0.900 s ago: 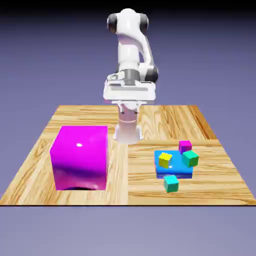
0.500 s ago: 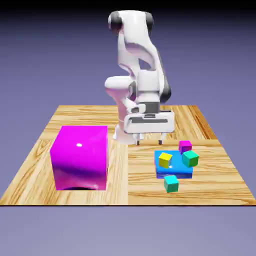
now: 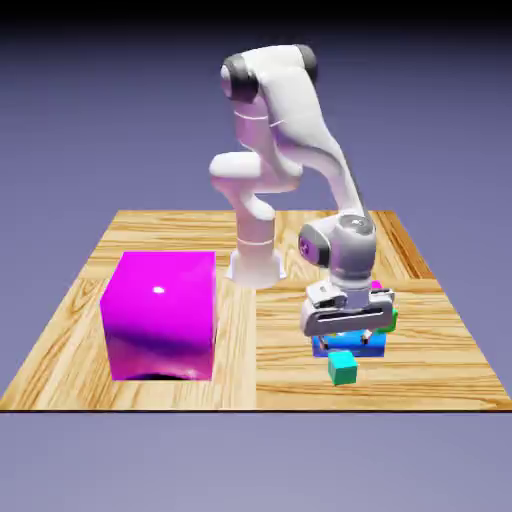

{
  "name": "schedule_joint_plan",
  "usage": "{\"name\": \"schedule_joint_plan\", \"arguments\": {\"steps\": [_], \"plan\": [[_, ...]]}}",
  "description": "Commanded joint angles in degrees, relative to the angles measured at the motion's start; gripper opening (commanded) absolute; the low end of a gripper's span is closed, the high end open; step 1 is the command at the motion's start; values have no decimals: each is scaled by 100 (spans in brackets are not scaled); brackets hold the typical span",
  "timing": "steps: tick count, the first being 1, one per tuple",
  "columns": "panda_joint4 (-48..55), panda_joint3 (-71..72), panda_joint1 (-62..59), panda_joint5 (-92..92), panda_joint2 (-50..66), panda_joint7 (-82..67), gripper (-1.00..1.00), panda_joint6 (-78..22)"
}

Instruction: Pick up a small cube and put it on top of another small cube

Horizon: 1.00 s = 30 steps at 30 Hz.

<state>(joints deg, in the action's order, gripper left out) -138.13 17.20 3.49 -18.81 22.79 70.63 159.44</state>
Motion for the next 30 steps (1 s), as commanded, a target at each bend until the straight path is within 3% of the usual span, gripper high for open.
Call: {"name": "schedule_joint_plan", "arguments": {"steps": [1,3,4,12,23,25,30], "plan": [[52,-156,125,-142,208,107,0,156],[119,-359,288,-325,477,246,0,359],[119,-359,288,-325,477,246,-100,359],[-155,468,-376,424,-622,-320,-100,-468],[-567,1067,840,2305,-2906,-1463,-100,-2092],[-573,1076,859,2334,-2941,-1481,-100,-2117],[-771,860,1011,1540,-1903,-903,-100,-990]]}}
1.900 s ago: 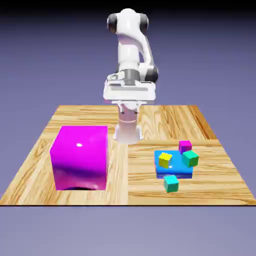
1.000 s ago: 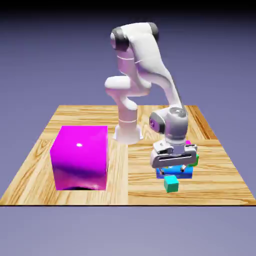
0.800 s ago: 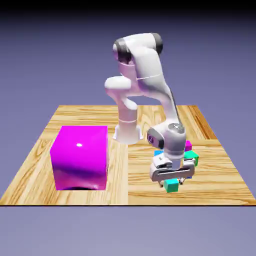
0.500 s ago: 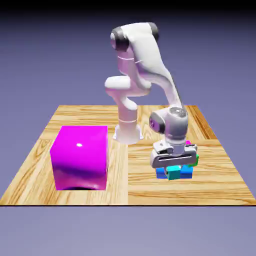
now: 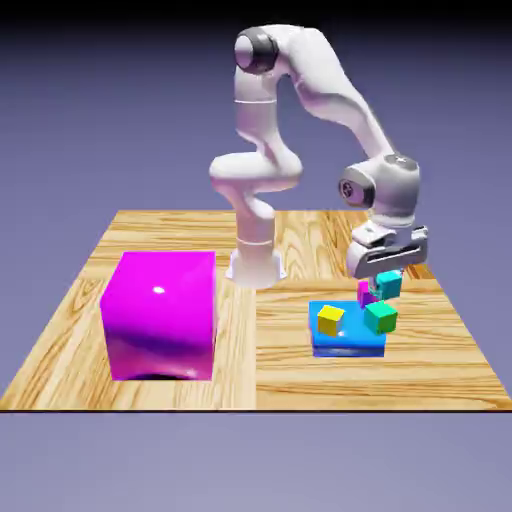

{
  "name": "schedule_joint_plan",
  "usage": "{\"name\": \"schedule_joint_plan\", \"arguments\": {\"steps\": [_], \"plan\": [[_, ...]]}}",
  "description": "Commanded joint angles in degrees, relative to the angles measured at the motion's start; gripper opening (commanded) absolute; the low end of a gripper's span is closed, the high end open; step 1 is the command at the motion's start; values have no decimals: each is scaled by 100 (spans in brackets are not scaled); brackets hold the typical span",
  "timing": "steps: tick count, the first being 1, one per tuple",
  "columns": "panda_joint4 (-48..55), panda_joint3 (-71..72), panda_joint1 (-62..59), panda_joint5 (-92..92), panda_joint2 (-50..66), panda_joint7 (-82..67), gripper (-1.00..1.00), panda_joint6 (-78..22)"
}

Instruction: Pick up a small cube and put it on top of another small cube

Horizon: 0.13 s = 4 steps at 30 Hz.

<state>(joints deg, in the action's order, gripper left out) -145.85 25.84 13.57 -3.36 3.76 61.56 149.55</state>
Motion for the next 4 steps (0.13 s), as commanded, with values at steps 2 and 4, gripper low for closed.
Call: {"name": "schedule_joint_plan", "arguments": {"steps": [2,4], "plan": [[-1,-4,4,-9,6,7,100,4],[39,39,-26,149,-202,-108,100,-221]]}}
